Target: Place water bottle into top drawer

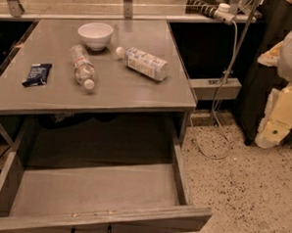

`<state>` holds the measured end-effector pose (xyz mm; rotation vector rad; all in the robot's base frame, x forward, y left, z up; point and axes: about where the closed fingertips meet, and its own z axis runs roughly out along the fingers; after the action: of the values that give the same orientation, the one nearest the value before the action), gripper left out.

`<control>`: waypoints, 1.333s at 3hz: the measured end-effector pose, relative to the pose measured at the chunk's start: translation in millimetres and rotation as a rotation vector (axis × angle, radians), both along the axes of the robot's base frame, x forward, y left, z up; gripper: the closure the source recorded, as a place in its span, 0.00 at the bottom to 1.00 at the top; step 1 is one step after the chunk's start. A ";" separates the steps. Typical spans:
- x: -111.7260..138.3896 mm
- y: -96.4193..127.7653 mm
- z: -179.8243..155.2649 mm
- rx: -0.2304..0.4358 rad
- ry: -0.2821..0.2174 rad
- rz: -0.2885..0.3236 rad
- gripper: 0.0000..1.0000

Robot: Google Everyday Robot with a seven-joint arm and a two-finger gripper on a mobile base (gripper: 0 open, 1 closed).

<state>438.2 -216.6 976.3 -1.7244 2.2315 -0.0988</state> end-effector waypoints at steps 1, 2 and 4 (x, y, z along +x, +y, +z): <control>-0.1 -0.1 0.1 0.000 0.000 0.000 0.00; -4.6 -3.2 5.1 0.017 -0.015 -0.012 0.00; -61.2 72.2 10.7 0.134 0.022 0.008 0.00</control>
Offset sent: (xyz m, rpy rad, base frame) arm -0.0106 -0.0091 0.0056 0.0367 -0.0086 -0.0250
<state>377.0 -144.4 987.0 -1.6705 2.1930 0.0695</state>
